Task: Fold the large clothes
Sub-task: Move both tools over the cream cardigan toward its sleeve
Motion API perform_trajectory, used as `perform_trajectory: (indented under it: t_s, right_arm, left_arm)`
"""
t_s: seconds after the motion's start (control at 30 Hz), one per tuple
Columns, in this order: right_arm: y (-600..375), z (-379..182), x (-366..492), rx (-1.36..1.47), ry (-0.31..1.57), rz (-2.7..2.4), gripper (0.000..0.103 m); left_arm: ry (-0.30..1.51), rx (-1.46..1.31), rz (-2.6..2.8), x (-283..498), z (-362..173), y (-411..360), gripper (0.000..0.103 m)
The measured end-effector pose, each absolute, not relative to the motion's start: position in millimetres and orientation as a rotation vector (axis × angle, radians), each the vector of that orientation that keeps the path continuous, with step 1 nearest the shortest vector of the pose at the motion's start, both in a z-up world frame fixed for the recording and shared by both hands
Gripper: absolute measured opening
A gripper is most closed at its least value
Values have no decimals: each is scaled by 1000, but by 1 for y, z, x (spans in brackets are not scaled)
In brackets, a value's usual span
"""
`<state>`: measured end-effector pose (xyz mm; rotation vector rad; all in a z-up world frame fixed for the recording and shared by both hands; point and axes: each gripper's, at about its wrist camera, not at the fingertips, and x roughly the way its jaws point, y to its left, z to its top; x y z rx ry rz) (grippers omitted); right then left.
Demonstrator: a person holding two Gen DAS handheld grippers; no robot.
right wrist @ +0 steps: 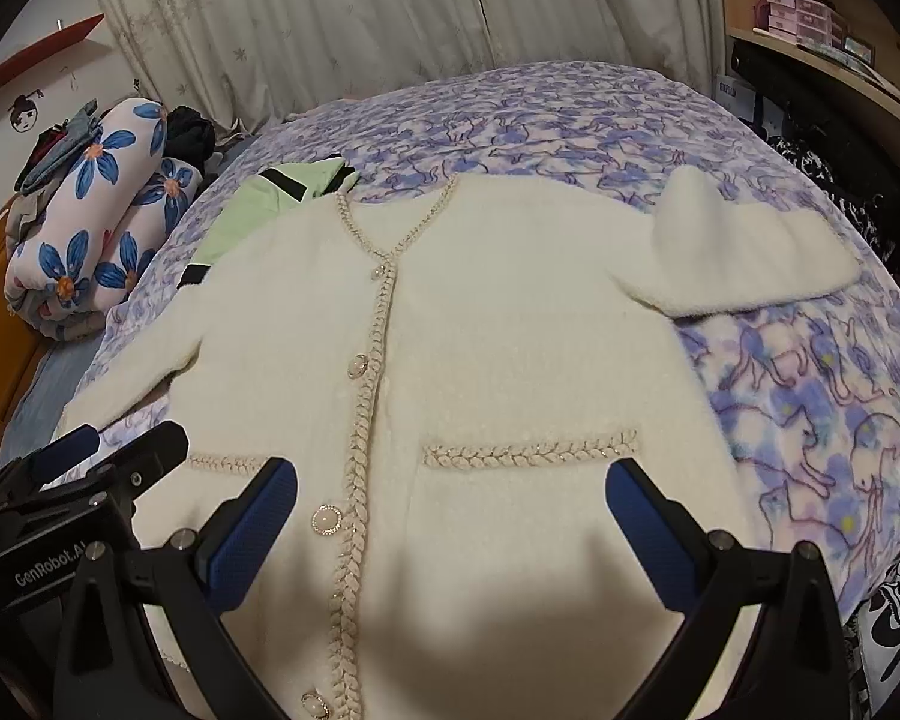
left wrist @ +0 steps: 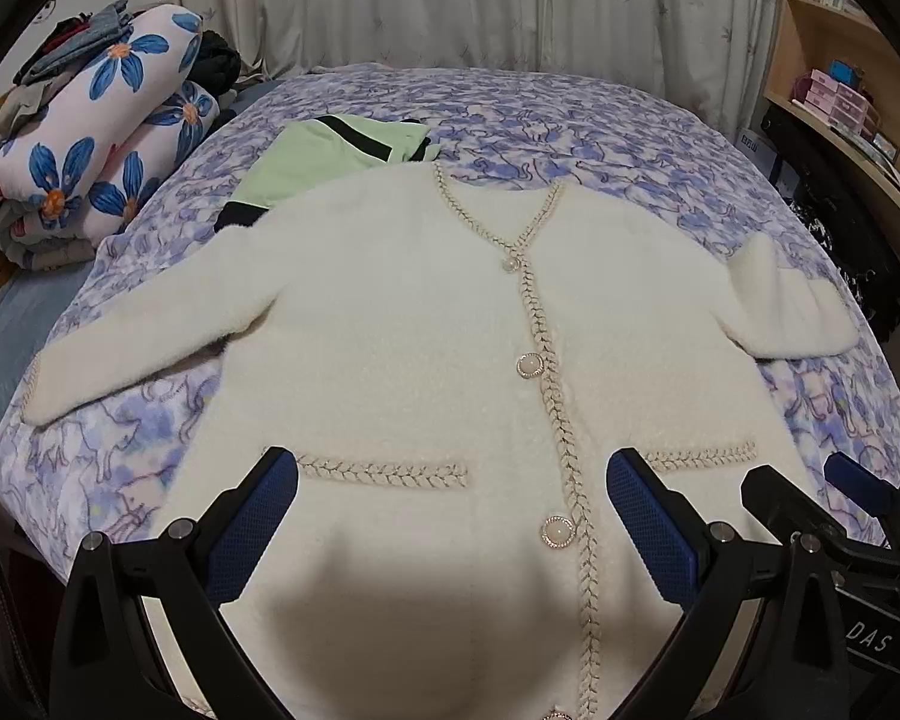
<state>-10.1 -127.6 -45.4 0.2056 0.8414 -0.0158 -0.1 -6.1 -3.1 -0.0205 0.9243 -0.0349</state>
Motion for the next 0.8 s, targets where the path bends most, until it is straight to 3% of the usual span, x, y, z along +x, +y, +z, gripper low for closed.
perform_trajectory:
  t_s: [0.8]
  right_arm:
    - [-159,-24,-8,224,787,-7,103]
  left_arm:
    - [873,8,-60,9,17,-36,102]
